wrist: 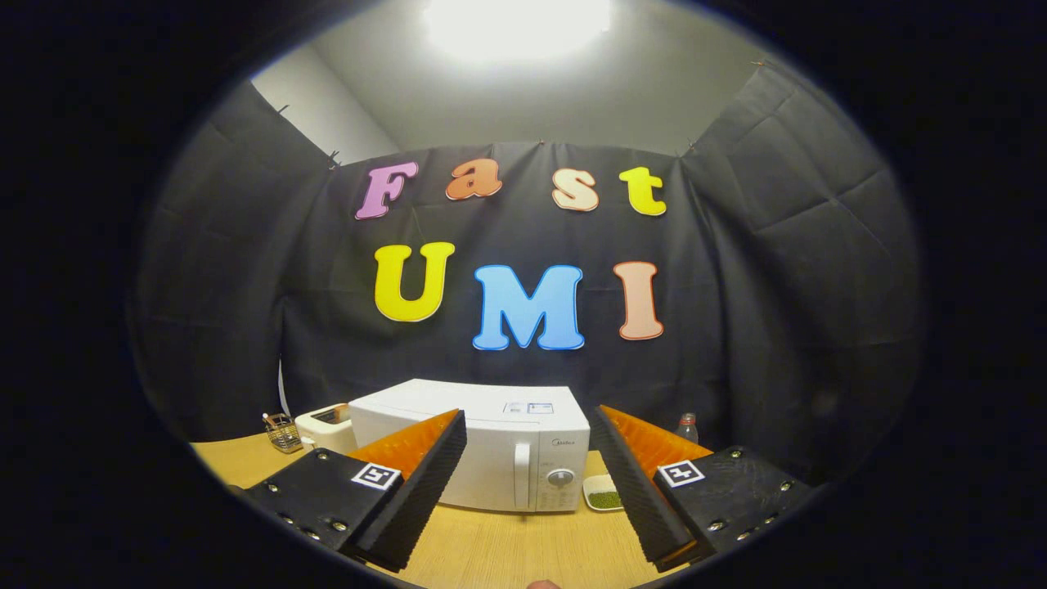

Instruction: Open the microwave, put the food inside, and close the microwave door.

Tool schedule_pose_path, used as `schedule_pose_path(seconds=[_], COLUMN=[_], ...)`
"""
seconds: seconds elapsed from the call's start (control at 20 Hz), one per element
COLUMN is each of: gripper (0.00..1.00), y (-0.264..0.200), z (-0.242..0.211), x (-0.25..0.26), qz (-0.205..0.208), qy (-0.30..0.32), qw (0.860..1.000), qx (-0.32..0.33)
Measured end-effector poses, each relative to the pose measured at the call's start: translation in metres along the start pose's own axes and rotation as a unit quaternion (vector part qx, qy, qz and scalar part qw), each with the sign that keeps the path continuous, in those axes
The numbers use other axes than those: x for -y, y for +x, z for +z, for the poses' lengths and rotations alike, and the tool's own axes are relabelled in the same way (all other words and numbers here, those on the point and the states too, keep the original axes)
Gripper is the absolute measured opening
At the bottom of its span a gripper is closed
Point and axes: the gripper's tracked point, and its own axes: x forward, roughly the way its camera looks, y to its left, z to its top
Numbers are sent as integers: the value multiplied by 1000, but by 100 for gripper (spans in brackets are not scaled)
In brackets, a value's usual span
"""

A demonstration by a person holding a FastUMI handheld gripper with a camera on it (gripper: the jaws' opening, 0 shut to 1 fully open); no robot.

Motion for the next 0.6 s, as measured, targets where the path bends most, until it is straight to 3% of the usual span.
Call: schedule_pose_path(seconds=[0.6], gripper=[99], y=[106], z=[-89], x=[-4], qz=[21], qy=[0], qw=[997], qx=[-79])
